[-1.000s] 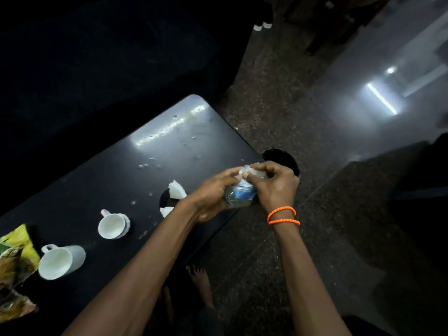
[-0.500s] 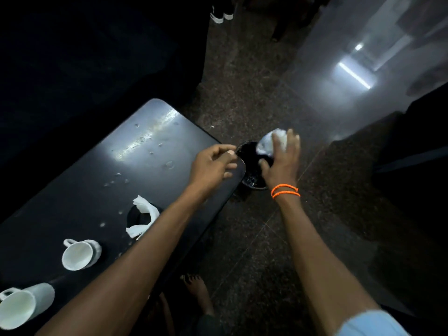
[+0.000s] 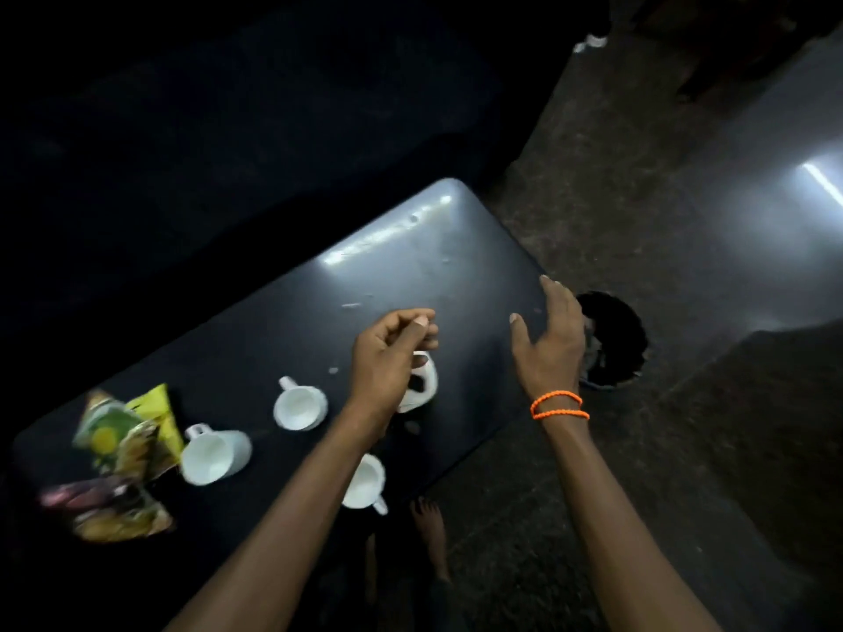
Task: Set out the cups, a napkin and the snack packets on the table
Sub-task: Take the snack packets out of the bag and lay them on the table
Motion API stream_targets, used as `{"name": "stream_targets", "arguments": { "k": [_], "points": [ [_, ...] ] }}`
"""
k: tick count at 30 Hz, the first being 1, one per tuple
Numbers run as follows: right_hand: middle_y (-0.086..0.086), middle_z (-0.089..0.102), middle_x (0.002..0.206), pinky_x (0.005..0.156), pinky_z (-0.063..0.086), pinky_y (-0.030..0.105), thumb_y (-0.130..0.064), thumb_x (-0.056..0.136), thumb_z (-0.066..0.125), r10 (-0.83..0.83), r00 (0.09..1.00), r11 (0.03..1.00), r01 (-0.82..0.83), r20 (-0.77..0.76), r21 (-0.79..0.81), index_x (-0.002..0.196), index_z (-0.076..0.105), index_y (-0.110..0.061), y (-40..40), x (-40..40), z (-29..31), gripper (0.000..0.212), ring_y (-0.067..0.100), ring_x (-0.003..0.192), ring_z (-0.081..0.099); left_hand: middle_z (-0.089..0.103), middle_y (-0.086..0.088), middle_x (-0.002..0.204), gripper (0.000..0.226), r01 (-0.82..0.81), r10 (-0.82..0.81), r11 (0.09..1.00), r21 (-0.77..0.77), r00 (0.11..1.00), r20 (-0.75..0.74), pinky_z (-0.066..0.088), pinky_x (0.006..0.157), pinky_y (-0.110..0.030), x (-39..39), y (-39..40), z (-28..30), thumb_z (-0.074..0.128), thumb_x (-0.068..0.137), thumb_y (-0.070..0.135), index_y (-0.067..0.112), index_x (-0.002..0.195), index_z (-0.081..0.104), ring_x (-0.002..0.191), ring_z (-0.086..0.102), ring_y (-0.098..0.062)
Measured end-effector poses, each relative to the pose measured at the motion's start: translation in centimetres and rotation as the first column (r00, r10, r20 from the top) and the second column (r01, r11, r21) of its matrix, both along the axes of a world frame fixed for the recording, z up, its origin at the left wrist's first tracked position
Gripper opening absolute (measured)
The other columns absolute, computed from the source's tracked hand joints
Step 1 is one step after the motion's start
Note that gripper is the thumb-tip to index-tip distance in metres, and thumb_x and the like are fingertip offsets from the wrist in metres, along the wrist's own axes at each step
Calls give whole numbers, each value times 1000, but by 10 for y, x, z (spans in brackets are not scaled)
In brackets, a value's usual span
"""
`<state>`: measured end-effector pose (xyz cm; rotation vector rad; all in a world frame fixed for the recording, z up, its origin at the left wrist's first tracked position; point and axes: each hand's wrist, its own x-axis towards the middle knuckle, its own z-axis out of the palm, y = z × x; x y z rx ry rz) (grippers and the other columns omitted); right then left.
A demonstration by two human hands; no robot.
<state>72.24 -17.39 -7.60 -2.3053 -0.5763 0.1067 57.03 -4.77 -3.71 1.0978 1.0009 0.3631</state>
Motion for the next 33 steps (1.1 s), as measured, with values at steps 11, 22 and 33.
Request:
{"name": "stream_targets", "arguments": {
  "k": [11,22,33],
  "points": [
    [16,66,123,85,59,43,-3,88,73,575,812,804,-538,-99,253,133,63,-2,161,-255,23,46,33,109,66,73,-6,83,18,-651,667,745,145,727,-160,52,60,-20,-245,78,-27,58,101,2,7,108,74,63,68,-6],
    [18,71,117,85,51,35,-12,83,74,550,596,663,-738,-585,-127,126,51,-8,186,-447,-42,49,40,110,65,56,-8,148,64,-545,531,826,143,668,-521,48,113,-45,-432,96,-115,74,88,14,16,148,53,131,58,-23],
    [-13,70,113,89,58,19,-28,79,87,607,469,717,-672,-642,187,141,51,-29,191,-438,-26,72,-2,105,68,82,-4,101,37,-609,590,793,8,766,-255,63,70,-34,-448,85,-95,83,81,50,26,107,75,91,80,-24]
  ]
}}
